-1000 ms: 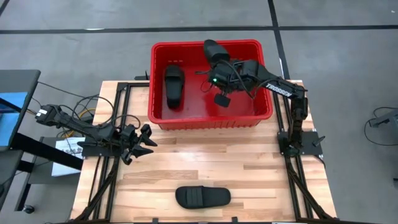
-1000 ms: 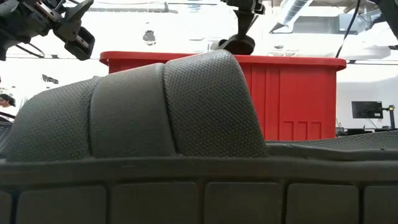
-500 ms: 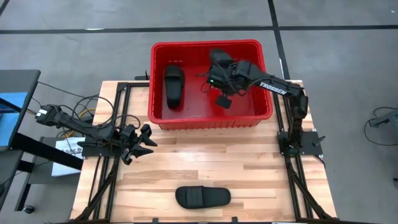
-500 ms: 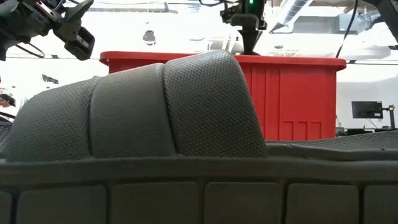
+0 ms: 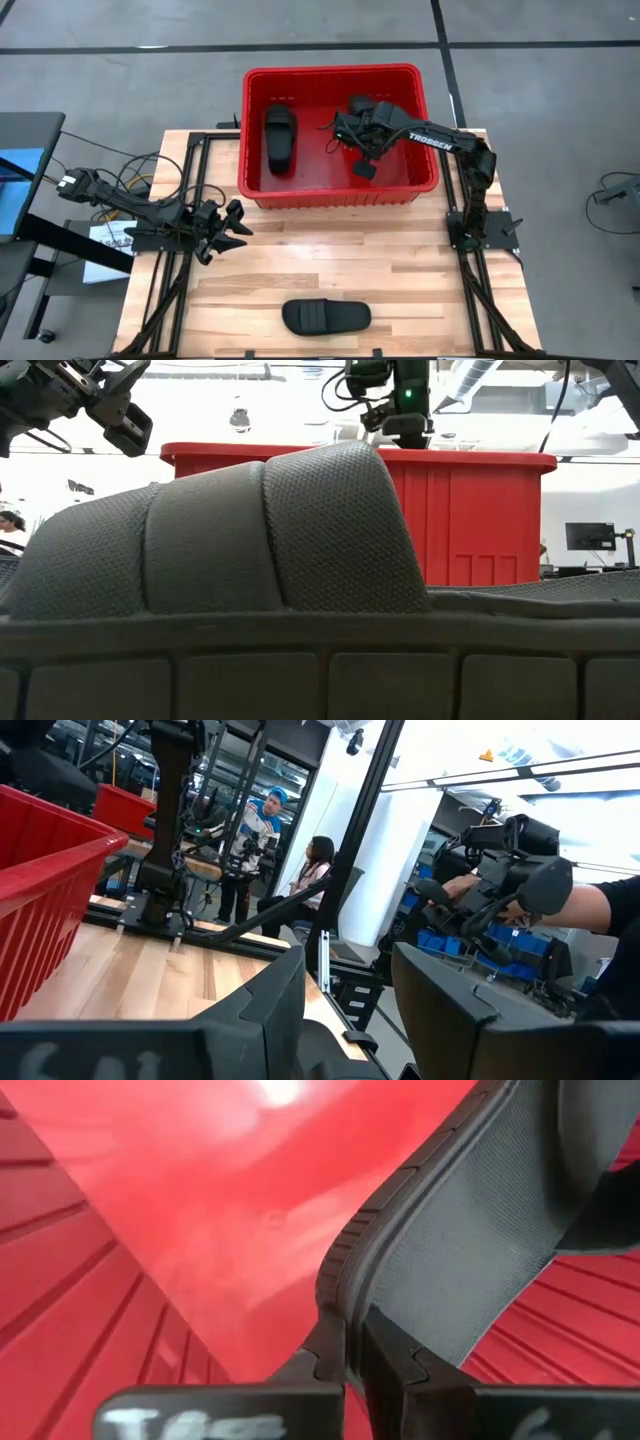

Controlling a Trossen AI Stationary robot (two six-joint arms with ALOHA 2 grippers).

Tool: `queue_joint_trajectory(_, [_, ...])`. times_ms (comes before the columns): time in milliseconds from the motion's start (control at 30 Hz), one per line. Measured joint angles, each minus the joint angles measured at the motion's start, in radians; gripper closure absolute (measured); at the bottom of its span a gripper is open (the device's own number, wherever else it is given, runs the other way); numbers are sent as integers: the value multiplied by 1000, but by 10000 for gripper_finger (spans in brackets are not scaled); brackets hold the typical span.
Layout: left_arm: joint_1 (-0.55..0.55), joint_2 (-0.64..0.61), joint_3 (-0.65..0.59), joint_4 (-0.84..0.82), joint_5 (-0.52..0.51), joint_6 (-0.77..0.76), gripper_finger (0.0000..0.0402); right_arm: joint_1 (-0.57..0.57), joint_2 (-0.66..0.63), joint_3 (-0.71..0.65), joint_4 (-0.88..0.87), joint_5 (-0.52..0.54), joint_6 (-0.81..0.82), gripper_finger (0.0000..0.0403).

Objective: Pick and place slides into bin
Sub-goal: Put the black slipper into the red bin

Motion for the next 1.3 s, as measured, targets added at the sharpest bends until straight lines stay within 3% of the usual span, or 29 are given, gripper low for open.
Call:
queue_joint_trajectory(767, [0,0,0,-1,0,0,260,-105,1,-68,95,-156,-46,402])
queue_joint_trajectory(1300, [0,0,0,-29,-1,0,260,-103,136,-68,94,-177,-82,402])
